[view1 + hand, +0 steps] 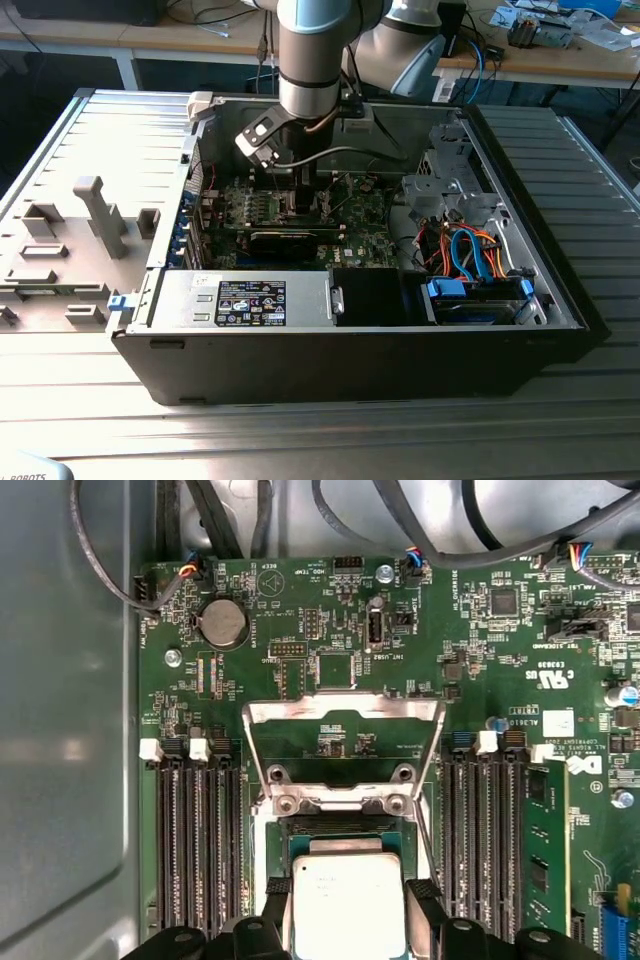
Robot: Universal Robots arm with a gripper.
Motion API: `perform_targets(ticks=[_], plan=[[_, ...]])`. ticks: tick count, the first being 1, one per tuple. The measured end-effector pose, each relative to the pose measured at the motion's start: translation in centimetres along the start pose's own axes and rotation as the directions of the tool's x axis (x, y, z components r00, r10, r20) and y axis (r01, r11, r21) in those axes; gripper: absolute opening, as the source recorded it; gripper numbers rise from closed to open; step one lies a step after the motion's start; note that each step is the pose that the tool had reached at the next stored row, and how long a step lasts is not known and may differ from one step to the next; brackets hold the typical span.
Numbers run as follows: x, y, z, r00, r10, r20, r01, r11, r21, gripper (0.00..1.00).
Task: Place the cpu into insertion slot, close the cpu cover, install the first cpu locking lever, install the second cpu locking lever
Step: 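Place the cpu into insertion slot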
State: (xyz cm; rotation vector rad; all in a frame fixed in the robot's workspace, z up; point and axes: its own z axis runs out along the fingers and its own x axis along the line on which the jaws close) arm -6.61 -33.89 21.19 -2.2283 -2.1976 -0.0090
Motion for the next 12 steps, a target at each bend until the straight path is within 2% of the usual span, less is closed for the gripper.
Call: perform_targets(ticks=[5,12], plan=[[0.0,0.01,0.47,0.9999,0.016,-0.0001,-0.016,0.9999,-0.0002,0.54],[0.0,0.1,0.8,0.9993,0.037,-0.0002,-0.037,0.9993,-0.0004,0.54]])
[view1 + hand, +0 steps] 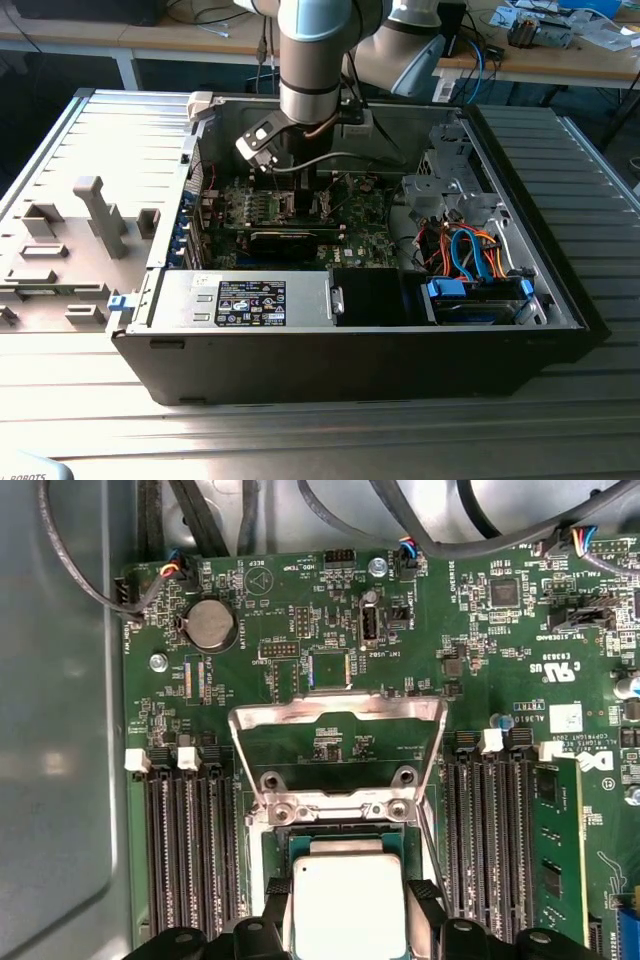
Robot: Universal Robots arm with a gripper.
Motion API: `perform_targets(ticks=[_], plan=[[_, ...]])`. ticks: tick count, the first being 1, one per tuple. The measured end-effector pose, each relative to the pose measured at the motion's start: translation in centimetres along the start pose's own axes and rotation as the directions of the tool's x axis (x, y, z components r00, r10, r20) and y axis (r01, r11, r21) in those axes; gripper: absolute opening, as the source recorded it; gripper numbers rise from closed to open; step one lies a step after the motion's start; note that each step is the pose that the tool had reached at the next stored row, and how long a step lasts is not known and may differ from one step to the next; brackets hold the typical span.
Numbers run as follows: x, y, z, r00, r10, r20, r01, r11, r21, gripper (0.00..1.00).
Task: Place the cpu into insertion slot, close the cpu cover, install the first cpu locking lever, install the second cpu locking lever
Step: 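Place the cpu into insertion slot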
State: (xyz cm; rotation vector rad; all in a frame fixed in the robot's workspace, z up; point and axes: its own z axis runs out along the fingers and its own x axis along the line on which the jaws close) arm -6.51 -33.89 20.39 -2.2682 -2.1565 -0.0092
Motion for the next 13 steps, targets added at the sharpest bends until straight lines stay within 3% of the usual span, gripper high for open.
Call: perform_targets(ticks=[13], plan=[[0.06,0.04,0.23,0.9999,0.017,0.0002,-0.017,0.9999,-0.0003,0.54]])
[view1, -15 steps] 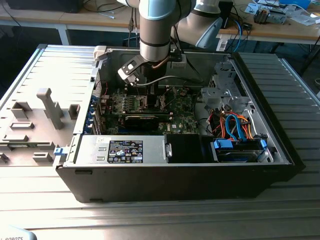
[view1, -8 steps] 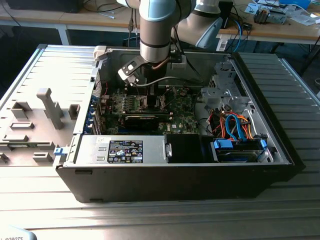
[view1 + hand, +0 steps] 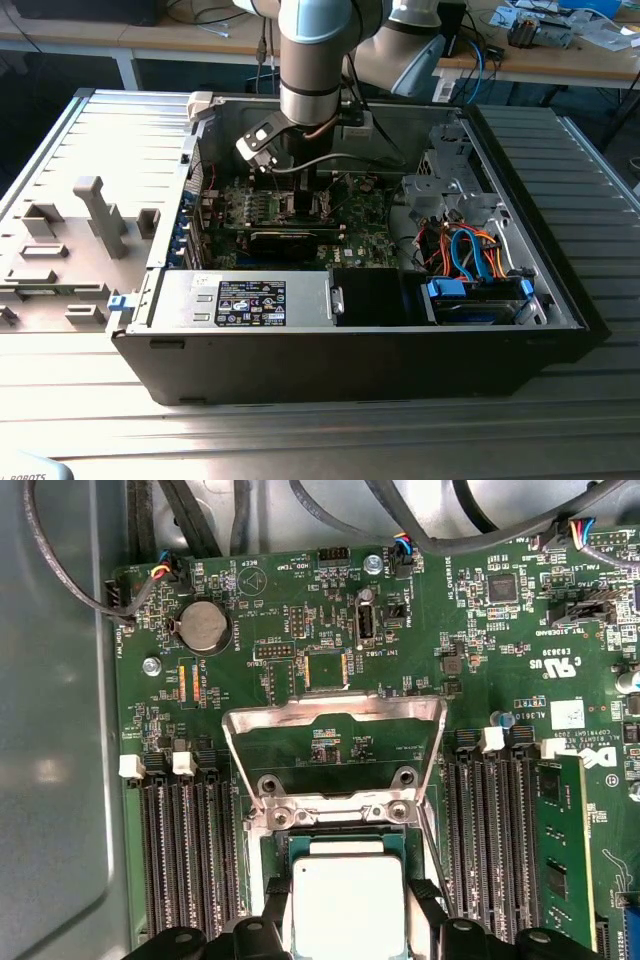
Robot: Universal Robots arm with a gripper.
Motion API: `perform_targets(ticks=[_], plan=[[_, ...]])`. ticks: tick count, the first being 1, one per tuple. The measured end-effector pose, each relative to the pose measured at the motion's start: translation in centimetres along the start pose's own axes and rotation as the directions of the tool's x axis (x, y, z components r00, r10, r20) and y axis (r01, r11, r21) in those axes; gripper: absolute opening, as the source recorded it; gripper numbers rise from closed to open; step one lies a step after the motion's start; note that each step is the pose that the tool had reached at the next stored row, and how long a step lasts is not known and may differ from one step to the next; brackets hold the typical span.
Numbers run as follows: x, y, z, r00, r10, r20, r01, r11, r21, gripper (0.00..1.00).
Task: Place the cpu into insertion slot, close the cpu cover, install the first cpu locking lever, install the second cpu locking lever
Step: 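Place the cpu into insertion slot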
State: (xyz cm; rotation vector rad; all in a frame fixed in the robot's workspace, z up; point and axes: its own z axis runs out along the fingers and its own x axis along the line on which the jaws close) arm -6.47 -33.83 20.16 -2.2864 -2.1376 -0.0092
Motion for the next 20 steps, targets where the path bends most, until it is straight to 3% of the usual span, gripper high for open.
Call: perform_targets(ticks=[20], plan=[[0.17,-0.02,0.22,1.0,-0.007,0.0007,0.007,1.0,0.0002,0.54]])
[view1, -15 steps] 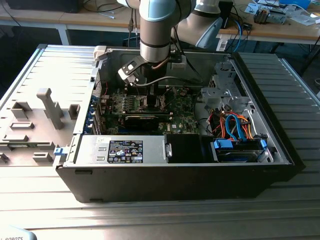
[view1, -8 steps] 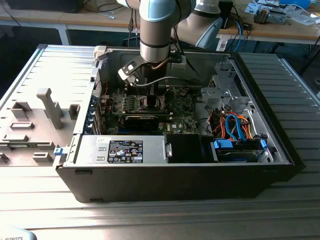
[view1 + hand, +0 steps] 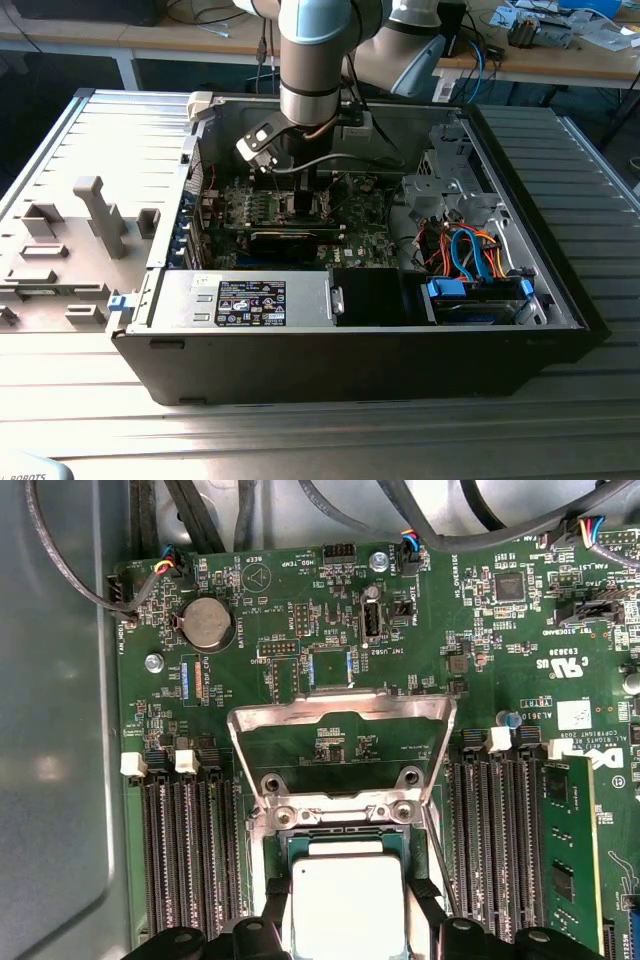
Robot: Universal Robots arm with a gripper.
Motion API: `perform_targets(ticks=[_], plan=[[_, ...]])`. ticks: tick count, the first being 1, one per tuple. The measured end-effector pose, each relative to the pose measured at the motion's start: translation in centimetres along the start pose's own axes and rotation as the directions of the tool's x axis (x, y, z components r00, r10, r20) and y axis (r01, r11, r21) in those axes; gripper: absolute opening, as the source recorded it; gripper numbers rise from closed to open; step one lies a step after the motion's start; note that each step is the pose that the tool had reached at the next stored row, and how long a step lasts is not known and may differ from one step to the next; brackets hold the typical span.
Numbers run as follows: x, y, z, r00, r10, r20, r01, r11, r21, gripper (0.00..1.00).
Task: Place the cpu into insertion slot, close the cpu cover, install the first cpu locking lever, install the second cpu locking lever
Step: 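Place the cpu into insertion slot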
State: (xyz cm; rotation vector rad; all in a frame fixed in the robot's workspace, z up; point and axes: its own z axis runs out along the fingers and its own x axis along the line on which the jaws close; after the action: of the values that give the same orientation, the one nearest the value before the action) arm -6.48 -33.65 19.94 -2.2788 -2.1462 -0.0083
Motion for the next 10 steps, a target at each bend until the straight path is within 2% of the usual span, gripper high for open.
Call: perform_targets(ticks=[7,9,10], plan=[[0.0,0.0,0.01,1.0,0.0,-0.0003,0.0,1.0,-0.0002,0.54],[0.02,0.01,0.04,1.0,0.0,-0.0009,0.0,1.0,-0.0005,0.56],[0.01,0.01,0.03,1.0,0.0,-0.0005,0.0,1.0,-0.0002,0.62]])
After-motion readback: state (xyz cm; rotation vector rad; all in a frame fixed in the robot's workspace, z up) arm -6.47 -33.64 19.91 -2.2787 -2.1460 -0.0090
